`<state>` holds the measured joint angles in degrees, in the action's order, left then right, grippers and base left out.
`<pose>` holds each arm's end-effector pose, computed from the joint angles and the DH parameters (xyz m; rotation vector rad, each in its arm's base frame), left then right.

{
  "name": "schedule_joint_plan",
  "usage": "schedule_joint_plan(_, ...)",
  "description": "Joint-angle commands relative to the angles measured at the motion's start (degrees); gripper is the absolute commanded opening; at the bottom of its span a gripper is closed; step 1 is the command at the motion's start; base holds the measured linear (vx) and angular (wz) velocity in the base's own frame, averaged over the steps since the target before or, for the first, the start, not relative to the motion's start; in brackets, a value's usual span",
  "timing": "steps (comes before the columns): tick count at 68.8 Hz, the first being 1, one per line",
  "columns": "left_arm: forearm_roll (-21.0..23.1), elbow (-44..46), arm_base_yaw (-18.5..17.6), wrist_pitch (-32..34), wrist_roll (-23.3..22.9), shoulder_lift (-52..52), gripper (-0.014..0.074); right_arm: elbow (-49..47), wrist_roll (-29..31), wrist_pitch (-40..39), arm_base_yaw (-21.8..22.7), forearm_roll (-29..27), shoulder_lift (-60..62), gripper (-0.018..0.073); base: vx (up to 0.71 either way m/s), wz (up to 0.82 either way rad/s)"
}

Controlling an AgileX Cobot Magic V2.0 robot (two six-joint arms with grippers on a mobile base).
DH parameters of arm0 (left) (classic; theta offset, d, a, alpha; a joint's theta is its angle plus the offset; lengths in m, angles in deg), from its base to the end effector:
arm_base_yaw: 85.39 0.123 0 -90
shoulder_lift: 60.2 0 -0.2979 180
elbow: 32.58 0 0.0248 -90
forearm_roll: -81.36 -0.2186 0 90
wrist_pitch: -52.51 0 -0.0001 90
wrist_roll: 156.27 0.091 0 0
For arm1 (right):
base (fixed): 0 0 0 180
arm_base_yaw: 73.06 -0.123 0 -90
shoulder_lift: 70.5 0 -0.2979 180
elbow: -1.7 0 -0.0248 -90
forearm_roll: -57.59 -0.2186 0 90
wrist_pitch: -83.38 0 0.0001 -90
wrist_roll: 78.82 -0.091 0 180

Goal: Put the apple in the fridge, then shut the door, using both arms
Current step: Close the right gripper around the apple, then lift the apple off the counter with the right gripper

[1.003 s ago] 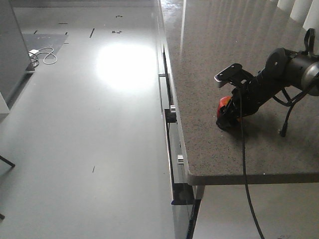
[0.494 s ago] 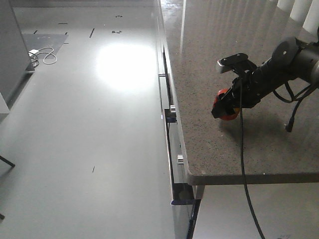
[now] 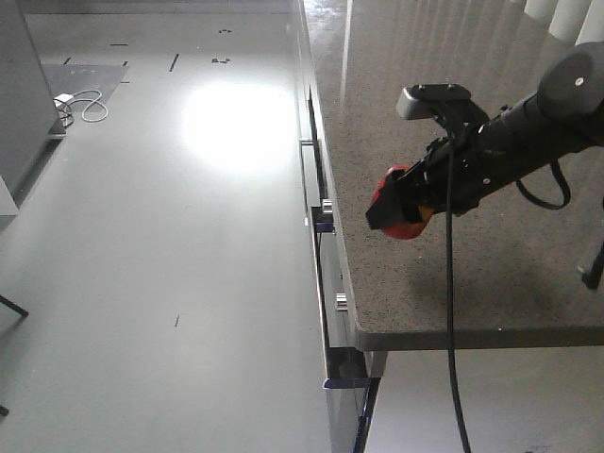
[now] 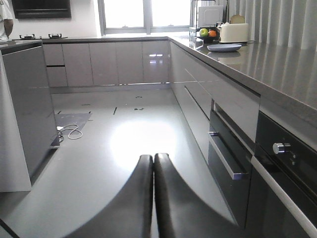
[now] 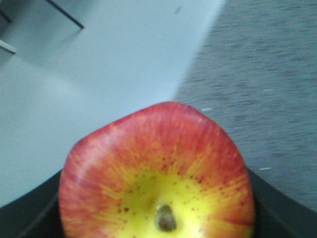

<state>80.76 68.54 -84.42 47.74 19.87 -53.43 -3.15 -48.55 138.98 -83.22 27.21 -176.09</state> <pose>0.0113 0.0003 0.1987 -0.0590 1.5771 -0.0306 0.3258 0.0970 0.3203 -0.6360 2.5249 0.5583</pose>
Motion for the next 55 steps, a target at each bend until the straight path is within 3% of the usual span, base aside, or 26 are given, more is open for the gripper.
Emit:
schedule_joint_plan(1,0.6,0.94,-0.43,3.94,-0.04,-0.81,-0.0006,4.25,0.04,-5.27,-3.48,-3.36,7.61,0.0123,0.0,0.0)
schedule_joint_plan(16,0.6,0.94,-0.43,3.94,-0.04,-0.81,-0.0006,16.3,-1.5,-10.02,-10.02,-3.36,18.02,0.0123,0.0,0.0)
schedule_joint_plan(28,0.6,0.94,-0.43,3.94,-0.04,-0.81,-0.0006,25.58,-1.8,-10.67,-12.74,-4.75,26.5,0.0123,0.0,0.0)
schedule_joint_plan(55,0.6,0.94,-0.43,3.94,-0.04,-0.81,-0.0006,39.75,-1.66,-9.75,-13.25,-5.33,45.6,0.0123,0.0,0.0)
